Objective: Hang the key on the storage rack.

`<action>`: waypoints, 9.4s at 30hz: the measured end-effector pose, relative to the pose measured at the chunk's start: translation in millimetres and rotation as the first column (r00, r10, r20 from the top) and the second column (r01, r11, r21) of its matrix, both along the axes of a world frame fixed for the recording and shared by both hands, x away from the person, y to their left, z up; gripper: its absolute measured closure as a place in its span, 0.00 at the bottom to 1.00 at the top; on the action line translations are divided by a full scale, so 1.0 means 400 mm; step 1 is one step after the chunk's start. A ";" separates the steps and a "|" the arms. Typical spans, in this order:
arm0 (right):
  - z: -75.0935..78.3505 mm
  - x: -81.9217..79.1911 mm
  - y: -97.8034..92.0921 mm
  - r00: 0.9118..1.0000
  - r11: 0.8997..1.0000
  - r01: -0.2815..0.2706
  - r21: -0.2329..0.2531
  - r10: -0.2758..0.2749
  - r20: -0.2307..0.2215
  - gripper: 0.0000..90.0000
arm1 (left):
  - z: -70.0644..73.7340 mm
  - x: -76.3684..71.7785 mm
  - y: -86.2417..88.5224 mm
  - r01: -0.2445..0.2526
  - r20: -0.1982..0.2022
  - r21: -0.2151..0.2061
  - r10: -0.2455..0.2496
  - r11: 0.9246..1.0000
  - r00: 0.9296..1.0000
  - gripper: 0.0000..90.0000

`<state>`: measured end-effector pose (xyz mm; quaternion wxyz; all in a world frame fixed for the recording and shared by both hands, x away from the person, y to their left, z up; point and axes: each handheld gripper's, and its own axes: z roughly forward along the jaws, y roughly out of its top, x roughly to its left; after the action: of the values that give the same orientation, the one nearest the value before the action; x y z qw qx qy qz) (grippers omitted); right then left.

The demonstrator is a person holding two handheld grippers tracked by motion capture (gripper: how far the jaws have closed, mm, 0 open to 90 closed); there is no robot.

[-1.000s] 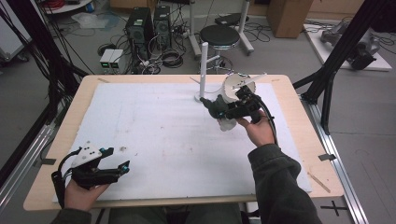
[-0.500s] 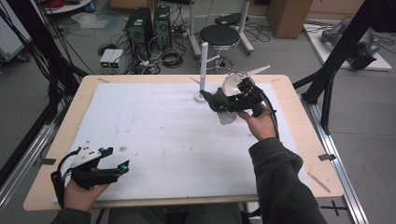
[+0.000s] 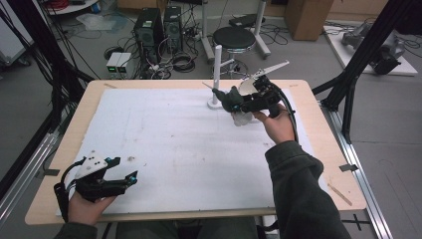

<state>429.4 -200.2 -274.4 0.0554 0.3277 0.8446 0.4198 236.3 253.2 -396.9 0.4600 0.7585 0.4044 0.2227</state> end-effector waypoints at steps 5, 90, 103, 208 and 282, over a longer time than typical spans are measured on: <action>0.017 0.011 -0.001 1.000 1.000 0.002 0.005 -0.002 0.014 0.50 | 0.000 0.000 0.001 -0.003 -0.001 0.000 0.003 1.000 1.000 0.25; -0.025 0.136 0.042 0.993 0.991 0.112 -0.073 -0.114 -0.020 0.49 | -0.002 0.006 0.001 -0.006 0.003 -0.009 0.006 1.000 1.000 0.26; -0.036 0.138 0.059 0.992 0.987 0.113 -0.116 -0.118 -0.040 0.49 | 0.000 0.003 0.004 -0.004 0.005 -0.009 0.004 1.000 1.000 0.26; -0.136 0.077 -0.007 0.984 0.985 0.174 -0.022 -0.174 -0.028 0.20 | 0.002 0.000 -0.001 0.001 0.009 -0.003 -0.001 1.000 1.000 0.25; -0.185 -0.067 -0.044 0.990 0.990 0.138 0.012 -0.138 0.020 0.14 | 0.002 0.002 -0.003 -0.002 0.010 0.001 0.002 1.000 1.000 0.25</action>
<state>402.5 -217.9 -348.5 0.0913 0.3813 0.8170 0.4228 237.1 252.2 -396.0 0.4614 0.7571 0.4028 0.2272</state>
